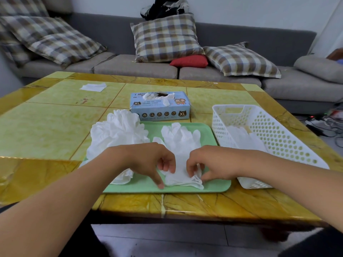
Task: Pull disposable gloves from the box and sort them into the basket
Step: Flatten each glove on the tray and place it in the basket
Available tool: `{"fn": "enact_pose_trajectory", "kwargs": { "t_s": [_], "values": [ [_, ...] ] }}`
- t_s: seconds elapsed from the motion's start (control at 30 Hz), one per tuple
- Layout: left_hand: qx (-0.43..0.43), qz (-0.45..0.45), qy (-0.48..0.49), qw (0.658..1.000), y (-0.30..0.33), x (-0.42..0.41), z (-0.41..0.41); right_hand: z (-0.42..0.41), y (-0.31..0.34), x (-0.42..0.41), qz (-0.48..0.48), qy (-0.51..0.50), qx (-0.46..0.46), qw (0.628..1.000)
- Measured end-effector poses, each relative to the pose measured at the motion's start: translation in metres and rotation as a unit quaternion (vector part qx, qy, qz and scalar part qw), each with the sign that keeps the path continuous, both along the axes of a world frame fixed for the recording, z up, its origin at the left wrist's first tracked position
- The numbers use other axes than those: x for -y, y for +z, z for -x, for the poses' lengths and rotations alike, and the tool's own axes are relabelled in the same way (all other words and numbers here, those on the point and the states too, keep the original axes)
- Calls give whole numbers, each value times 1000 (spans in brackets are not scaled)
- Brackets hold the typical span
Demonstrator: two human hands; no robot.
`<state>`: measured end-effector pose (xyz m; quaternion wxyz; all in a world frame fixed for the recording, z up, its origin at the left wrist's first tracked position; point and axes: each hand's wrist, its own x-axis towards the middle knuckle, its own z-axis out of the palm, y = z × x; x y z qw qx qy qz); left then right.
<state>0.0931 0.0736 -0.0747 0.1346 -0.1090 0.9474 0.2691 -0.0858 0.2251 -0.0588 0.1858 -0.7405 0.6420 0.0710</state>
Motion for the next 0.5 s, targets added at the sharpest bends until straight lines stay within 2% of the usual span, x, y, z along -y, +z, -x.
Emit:
{"fn": "enact_pose_trajectory", "kwargs": {
  "t_s": [0.17,0.3,0.4,0.43,0.5],
  "values": [
    [-14,12,8,1000,-7,-4,7,-7,-7,9,10,11,-40,999],
    [-43,3,2,999,-6,-3,5,1,2,14,-11,-12,21,1000],
    [-117,-42,32,992,0,5,4,13,15,18,1,-79,118,990],
    [-156,-83,57,983,4,8,5,17,20,20,6,-124,187,975],
    [-223,-202,130,945,15,7,8,22,30,19,18,-216,352,910]
  ]
}}
